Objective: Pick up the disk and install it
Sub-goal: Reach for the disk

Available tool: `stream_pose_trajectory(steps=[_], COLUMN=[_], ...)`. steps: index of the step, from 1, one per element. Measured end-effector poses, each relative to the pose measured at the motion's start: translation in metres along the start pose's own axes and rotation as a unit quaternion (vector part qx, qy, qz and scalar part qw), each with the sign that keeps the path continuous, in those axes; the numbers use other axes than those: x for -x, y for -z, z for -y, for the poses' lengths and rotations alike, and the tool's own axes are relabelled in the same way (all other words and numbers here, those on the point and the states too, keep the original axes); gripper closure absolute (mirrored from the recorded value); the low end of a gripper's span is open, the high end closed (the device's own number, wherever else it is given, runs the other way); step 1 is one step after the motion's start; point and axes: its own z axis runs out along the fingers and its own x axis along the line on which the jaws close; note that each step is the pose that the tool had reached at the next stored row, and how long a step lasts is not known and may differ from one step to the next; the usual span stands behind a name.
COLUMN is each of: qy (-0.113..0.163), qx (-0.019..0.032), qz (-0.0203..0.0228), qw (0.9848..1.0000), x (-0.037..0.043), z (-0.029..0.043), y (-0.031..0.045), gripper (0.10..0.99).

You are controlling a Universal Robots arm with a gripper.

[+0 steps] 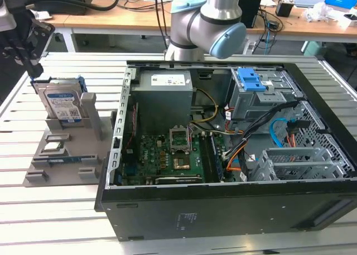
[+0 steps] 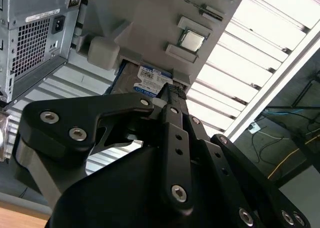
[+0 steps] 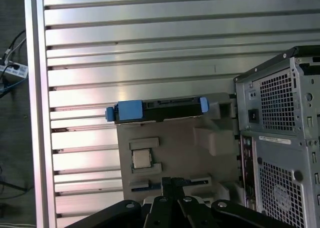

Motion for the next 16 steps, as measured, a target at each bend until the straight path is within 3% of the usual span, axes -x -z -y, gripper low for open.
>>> stream_pose_trajectory(steps=[10, 16], qy=[0.000, 0.000], qx=[0.0000, 0.0001], qz=[0.0000, 0.0000], qw=[1.0000, 1.0000], x=[-0.0180, -0.0249], z=[0.0013, 0.0018], y=[0.0004, 0.0005], gripper=[0.980, 0.980])
